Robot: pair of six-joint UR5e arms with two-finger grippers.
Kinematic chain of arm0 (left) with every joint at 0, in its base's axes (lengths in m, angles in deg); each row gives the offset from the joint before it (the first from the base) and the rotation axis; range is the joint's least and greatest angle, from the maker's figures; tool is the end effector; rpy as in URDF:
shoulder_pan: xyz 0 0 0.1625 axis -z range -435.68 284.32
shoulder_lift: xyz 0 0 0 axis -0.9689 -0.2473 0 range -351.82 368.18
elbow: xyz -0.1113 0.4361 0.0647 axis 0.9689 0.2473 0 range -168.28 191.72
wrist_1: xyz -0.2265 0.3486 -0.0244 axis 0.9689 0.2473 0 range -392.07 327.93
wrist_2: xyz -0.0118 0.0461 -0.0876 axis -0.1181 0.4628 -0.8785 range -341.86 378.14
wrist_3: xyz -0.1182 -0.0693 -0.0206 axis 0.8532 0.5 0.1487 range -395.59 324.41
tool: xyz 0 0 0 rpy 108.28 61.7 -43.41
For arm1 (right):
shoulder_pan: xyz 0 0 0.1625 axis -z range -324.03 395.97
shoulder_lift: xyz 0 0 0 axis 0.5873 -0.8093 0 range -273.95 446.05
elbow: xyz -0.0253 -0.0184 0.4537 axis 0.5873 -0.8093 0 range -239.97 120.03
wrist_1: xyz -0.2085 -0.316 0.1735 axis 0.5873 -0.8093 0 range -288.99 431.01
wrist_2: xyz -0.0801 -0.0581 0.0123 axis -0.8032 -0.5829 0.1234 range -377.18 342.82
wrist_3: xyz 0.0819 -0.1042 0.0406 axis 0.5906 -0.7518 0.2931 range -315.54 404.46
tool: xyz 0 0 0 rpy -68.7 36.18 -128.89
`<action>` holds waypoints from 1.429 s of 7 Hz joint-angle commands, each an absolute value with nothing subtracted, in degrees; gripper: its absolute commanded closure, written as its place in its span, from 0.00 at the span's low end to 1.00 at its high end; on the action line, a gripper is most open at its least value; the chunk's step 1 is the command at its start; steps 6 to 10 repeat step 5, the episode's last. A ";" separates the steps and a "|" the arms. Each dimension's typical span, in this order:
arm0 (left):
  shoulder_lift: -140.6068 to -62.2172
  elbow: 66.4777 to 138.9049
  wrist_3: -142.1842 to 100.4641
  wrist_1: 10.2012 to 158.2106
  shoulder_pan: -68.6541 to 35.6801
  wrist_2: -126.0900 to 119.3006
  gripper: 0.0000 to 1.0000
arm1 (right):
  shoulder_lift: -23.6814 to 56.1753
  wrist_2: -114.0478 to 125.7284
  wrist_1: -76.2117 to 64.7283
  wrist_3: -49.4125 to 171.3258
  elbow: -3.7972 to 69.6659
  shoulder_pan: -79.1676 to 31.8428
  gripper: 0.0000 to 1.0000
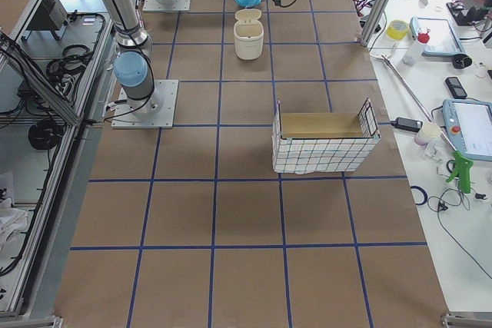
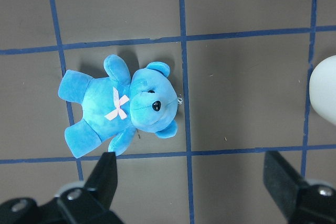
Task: Open trash can with right arm
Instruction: 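Release the raised lid and raise the right gripper away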
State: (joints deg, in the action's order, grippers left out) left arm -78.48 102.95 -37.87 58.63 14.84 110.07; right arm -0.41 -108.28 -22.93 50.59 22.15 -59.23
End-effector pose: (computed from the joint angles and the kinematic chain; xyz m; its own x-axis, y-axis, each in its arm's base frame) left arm -0.1329 -0.4696 0.4950 -0.9983 0.0479 -0.0347 0.0487 0.9985 -0.0232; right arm 0.1790 -0.5260 0.5235 -0.9998 0.0180 0.0035 0.0173 0.9892 -0.1453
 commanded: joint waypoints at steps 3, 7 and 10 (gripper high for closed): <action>-78.48 102.95 -37.87 58.63 14.84 110.07 0.00 | -0.96 -107.79 -19.70 48.50 21.94 -57.90 0.00; -78.48 102.95 -37.88 58.63 14.84 110.07 0.00 | -1.05 -107.88 -19.70 48.50 21.94 -57.90 0.00; -78.48 102.95 -37.88 58.63 14.84 110.07 0.00 | -1.05 -107.88 -19.70 48.50 21.94 -57.90 0.00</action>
